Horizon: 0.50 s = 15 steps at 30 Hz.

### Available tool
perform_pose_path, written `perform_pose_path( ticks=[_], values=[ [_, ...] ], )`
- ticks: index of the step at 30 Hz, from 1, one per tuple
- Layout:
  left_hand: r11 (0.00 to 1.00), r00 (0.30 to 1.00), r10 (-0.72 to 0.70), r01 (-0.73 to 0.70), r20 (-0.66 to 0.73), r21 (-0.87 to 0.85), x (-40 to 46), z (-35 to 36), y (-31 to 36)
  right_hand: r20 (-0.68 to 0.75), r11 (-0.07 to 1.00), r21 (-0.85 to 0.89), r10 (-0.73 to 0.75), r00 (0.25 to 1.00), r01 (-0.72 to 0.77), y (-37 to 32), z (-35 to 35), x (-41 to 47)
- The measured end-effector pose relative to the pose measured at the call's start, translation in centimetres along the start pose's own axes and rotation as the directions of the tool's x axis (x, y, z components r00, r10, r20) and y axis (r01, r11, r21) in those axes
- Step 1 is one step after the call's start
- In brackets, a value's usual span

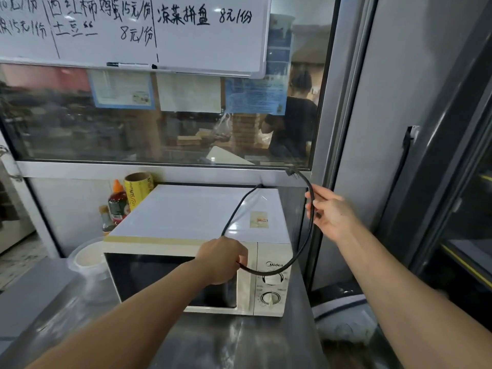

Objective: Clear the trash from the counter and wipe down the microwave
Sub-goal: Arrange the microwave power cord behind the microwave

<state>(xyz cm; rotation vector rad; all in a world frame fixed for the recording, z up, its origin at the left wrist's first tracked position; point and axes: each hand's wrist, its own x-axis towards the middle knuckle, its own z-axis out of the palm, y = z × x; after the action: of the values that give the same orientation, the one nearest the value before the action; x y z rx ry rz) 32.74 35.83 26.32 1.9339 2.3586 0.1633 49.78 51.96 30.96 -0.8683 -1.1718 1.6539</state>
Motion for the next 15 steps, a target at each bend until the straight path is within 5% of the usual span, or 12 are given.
perform_pose_path(
  ticks=[15],
  values=[
    [0.991, 0.998, 0.066, -0.066, 0.001, -0.119, -0.3, 1.0, -2.2, -0.103, 0.975, -0.22, 0.0, 0.995, -0.023, 4.9, 5.3, 2.9]
  ],
)
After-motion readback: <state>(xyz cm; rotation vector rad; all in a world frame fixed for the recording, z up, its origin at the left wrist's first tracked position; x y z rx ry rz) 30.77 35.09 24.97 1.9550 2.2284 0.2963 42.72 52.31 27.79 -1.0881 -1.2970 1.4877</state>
